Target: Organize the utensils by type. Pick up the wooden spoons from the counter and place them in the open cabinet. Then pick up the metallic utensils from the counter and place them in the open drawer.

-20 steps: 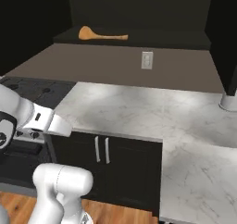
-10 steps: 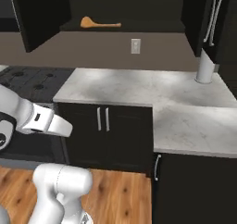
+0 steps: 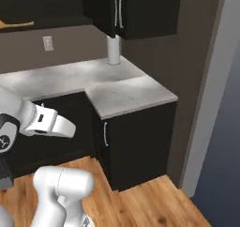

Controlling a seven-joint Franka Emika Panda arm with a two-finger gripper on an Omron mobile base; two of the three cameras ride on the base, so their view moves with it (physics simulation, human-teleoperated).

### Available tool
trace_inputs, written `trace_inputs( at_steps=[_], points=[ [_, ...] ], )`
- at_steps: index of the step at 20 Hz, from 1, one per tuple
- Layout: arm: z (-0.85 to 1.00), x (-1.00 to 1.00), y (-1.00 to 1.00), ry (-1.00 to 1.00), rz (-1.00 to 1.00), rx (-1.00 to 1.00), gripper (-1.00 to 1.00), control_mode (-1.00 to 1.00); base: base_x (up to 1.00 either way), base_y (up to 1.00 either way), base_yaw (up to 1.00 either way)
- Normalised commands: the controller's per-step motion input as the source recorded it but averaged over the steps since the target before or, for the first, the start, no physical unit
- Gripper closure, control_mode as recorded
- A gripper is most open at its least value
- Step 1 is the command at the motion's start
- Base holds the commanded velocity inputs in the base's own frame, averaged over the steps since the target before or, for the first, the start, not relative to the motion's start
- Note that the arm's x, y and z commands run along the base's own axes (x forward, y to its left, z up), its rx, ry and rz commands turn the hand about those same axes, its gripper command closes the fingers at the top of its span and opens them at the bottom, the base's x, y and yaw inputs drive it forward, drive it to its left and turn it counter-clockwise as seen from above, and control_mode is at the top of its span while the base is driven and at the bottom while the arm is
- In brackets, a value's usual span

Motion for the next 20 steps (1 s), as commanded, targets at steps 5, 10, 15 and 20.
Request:
trace_inputs(
  at_steps=[5, 10, 15, 20],
  points=[
    [0.0, 0.0, 0.0, 0.0, 0.0, 0.0, -1.0, 1.0, -0.19, 0.13, -1.0],
    [0.0, 0.0, 0.0, 0.0, 0.0, 0.0, -1.0, 1.0, -0.16, 0.05, -1.0],
    [0.0, 0.0, 0.0, 0.0, 0.0, 0.0, -1.0, 1.0, -0.17, 0.0, -0.95],
    [0.0, 0.0, 0.0, 0.0, 0.0, 0.0, -1.0, 1.0, -0.12, -0.07, -0.9]
  ],
)
